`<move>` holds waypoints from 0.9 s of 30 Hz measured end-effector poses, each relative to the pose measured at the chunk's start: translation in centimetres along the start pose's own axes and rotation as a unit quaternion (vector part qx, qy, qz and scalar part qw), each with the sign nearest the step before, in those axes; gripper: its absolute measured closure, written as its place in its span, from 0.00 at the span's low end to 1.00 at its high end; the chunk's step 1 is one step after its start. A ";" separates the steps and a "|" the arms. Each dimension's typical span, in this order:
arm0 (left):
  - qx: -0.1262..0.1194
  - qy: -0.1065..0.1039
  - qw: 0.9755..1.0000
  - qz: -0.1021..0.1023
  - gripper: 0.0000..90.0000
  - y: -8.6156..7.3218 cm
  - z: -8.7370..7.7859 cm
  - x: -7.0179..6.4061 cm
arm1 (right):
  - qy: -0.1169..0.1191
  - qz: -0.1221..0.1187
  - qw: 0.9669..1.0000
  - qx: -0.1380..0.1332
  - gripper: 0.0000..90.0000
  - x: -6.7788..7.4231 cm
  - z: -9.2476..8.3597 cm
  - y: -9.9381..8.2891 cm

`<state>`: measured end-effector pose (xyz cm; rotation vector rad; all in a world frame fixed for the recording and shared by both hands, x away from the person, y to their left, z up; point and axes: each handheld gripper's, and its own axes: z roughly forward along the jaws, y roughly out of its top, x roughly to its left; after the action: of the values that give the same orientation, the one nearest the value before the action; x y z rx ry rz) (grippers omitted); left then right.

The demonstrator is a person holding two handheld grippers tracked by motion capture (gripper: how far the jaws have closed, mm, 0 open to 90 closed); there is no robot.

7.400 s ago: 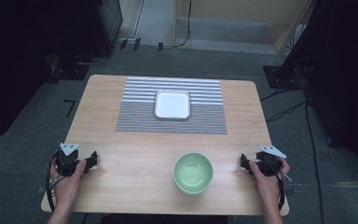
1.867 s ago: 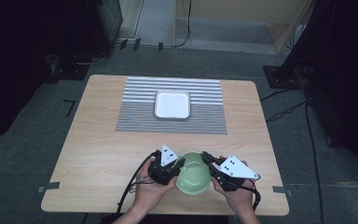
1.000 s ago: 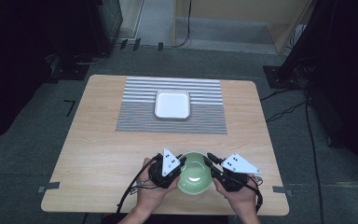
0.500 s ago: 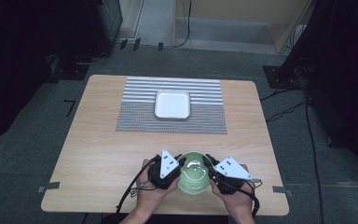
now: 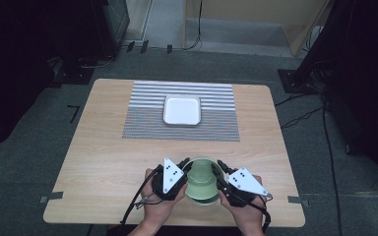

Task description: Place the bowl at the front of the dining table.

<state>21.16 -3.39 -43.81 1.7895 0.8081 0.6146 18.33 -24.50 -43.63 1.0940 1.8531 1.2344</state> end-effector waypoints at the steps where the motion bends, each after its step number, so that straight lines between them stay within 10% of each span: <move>1: -0.014 0.012 1.000 0.006 0.93 0.1 -0.3 -0.1 | -0.002 0.004 1.000 -0.002 0.83 0.0 0.1 -0.1; 8: -0.038 -0.008 0.999 -0.003 0.89 -0.2 -0.8 0.2 | -0.021 0.010 1.000 -0.018 0.94 0.6 0.2 0.3; 17: -0.002 -0.041 0.997 -0.059 0.20 0.6 -1.4 2.9 | -0.021 0.014 0.999 -0.032 0.94 0.3 0.4 0.5; 19: 0.006 -0.070 0.995 -0.064 0.14 0.4 -1.9 3.7 | -0.022 0.017 0.999 -0.032 0.94 0.1 0.4 0.5; 27: -0.003 -0.075 0.995 -0.060 0.09 0.1 -3.7 5.2 | -0.011 0.018 0.999 -0.040 0.94 0.0 0.3 0.7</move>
<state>21.82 2.73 -42.33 1.7452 0.8029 0.3988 18.79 -24.19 -43.10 1.0970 1.7601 1.3011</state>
